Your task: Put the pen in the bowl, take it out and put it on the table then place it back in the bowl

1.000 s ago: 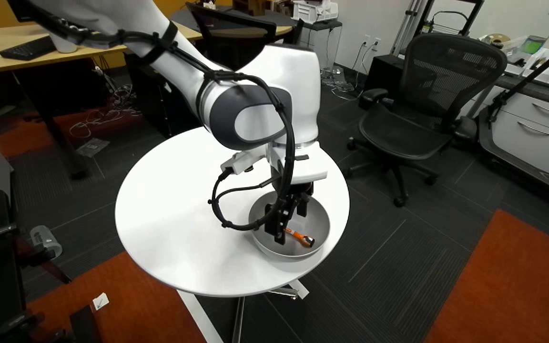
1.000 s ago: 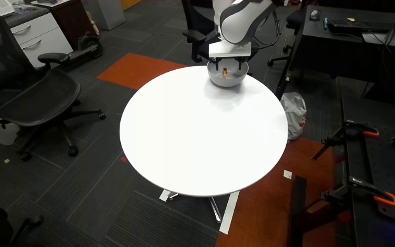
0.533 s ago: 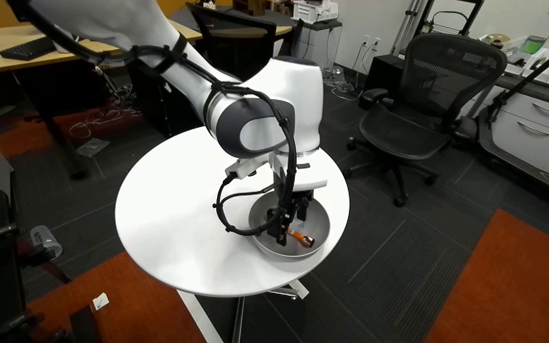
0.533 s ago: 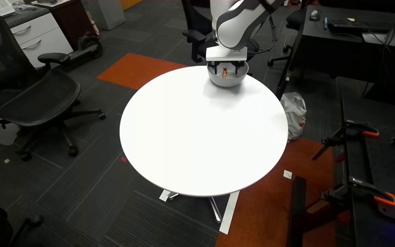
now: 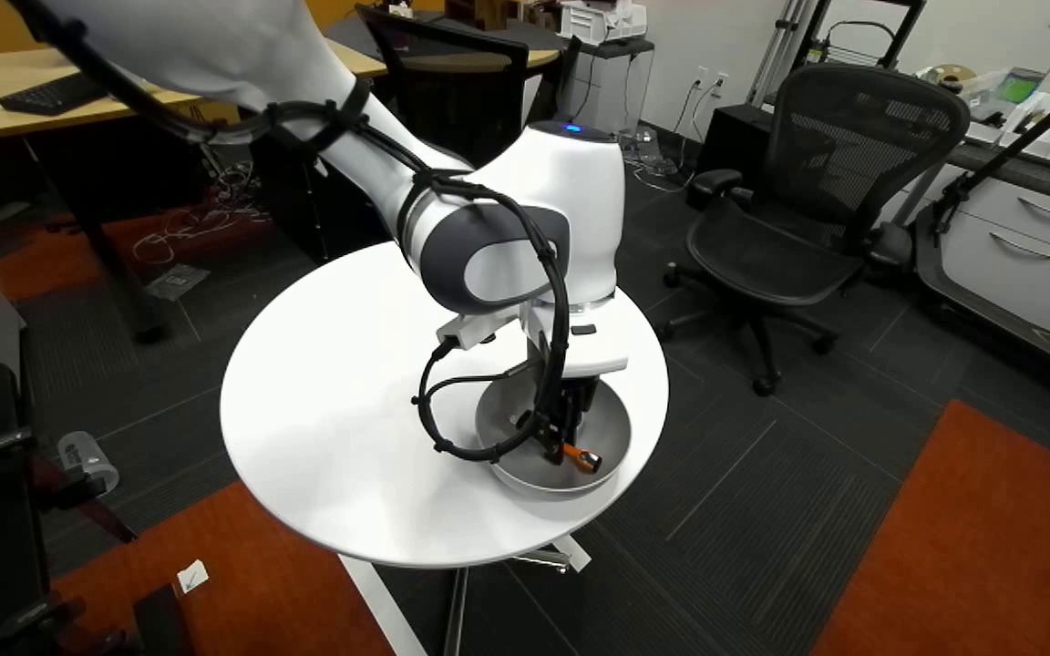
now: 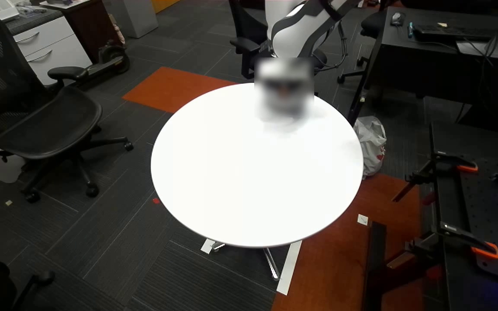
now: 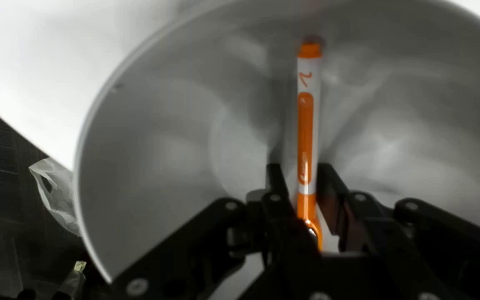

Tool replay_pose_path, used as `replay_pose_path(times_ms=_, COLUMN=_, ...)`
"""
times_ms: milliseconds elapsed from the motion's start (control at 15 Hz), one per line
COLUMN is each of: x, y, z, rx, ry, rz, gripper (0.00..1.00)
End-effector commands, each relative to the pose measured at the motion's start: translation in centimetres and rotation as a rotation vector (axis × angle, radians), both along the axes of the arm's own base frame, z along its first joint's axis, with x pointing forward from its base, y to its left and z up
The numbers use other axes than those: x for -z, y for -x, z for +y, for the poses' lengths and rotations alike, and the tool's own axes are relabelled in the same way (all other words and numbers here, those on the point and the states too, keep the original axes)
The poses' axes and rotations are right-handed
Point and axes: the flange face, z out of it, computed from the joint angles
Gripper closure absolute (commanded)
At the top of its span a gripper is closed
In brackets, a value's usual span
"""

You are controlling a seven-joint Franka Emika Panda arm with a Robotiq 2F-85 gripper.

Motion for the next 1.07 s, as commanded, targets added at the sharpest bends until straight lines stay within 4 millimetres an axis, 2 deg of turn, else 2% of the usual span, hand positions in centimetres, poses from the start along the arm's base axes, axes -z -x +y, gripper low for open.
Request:
replay_pose_path(times_ms=0, x=-0.5, y=-0.2, z=-0.4, rx=-0.005, ry=-0.033, rz=-0.014, gripper=1.0)
replay_pose_path(times_ms=267, x=-2.5, y=1.0, z=-0.1, rx=0.006, ry=0.003, rz=-0.029, gripper=0.97)
replay_pose_path(times_ms=667, x=-7.3, y=2.6, z=0.8, rx=-0.022, ry=0.079, rz=-0.091, gripper=0.97)
replay_pose_path(times_ms=867, x=-9.7, y=3.5, z=2.4, rx=-0.069, ry=0.139, rz=-0.117, gripper=0.97)
replay_pose_path(times_ms=1000, x=-11.0, y=3.9, z=4.1, rx=-0.107, ry=0.184, rz=-0.142, gripper=0.97)
